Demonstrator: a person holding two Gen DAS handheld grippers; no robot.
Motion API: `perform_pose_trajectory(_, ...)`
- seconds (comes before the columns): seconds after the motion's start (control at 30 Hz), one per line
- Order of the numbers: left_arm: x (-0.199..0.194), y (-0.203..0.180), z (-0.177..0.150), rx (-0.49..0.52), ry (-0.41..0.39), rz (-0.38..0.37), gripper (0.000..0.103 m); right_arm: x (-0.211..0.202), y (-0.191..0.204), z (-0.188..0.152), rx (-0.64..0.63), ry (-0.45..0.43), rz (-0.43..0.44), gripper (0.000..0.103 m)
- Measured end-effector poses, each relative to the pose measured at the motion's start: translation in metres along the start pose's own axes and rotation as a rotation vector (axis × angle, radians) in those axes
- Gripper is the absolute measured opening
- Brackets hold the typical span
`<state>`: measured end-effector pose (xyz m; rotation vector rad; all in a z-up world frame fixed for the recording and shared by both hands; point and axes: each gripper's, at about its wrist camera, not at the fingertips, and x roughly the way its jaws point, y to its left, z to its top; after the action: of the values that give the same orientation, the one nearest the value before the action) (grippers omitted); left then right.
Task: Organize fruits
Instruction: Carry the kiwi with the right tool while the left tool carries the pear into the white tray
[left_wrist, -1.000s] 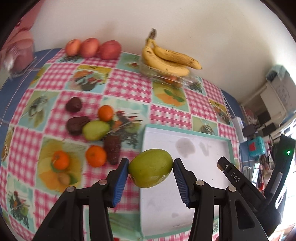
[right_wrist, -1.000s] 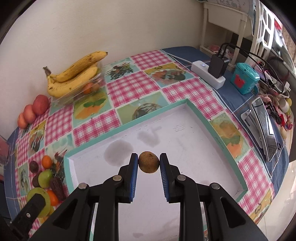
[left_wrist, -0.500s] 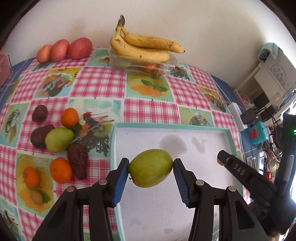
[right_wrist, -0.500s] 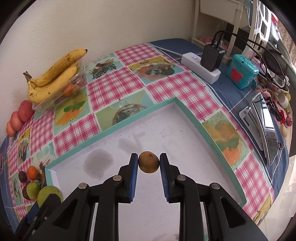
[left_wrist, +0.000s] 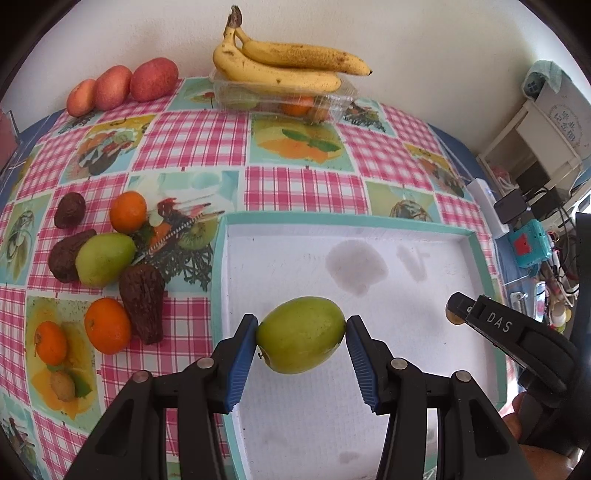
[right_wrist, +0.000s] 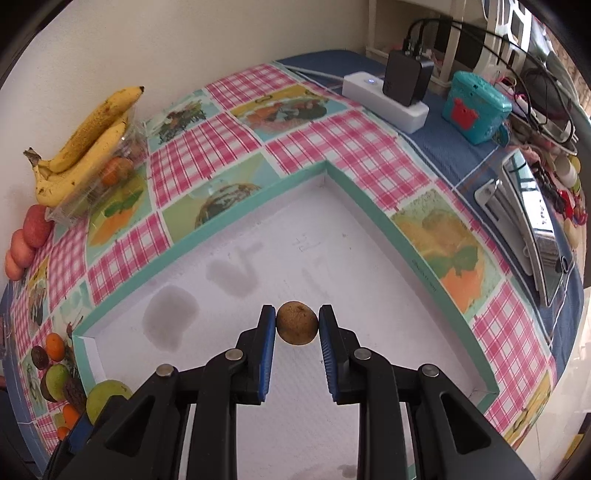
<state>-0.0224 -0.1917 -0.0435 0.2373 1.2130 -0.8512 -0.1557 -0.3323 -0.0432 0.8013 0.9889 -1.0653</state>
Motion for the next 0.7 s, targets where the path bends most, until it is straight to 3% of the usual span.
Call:
perform_pose_trajectory(0.23,0.015,-0.001,-0.008,0.005,0.044,0.018,0.052,0.012,-0.005,-0.003,0.015,0.029,-0.012,0.025)
perform_pose_trajectory(0.7,0.017,-0.001,-0.011,-0.002,0.043,0.019,0.052,0.012,-0.004,-0.005,0.019,0.032,-0.015,0.025)
